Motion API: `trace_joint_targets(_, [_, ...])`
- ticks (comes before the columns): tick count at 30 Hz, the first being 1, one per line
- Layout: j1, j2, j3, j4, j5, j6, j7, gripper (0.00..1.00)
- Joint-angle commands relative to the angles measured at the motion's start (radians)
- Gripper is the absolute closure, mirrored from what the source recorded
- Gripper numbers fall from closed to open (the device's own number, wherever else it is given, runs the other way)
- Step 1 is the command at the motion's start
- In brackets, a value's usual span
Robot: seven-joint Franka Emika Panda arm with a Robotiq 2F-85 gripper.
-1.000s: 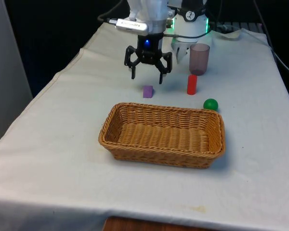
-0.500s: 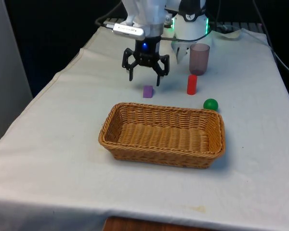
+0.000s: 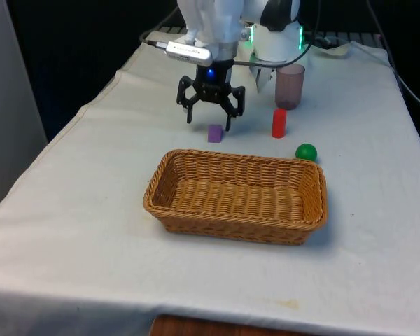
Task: Pick up the triangular block and place it into the basket.
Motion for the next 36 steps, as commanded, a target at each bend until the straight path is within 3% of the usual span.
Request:
trace_joint_targets(1, [-0.016,-0.007,0.022,-0.003,0.018,0.011,-0.015,0.04])
trace_joint_targets(10, [-0.016,-0.001,0.023,-0.003,0.017,0.017,-0.014,0.58])
trace_joint_targets(11, [0.0,0.005,0.001,0.0,0.0,0.007,0.0,0.63])
trace_joint_targets(12, [-0.016,-0.001,0.023,-0.003,0.017,0.017,-0.014,0.63])
trace_joint_targets(13, [-0.016,-0.001,0.023,-0.003,0.017,0.017,-0.014,0.67])
trace_joint_targets(19, [-0.012,0.0,0.018,-0.003,0.015,0.015,-0.008,0.67])
trace_joint_targets(20, [0.0,0.006,0.001,0.0,0.0,0.008,0.0,0.67])
trace_joint_targets(21, [-0.011,0.0,0.017,-0.003,0.014,0.015,-0.006,0.67])
trace_joint_targets(28, [0.0,-0.019,-0.002,0.003,0.0,-0.002,0.0,0.67])
trace_joint_targets(36, [0.006,-0.106,-0.021,0.01,-0.024,-0.088,0.002,0.67])
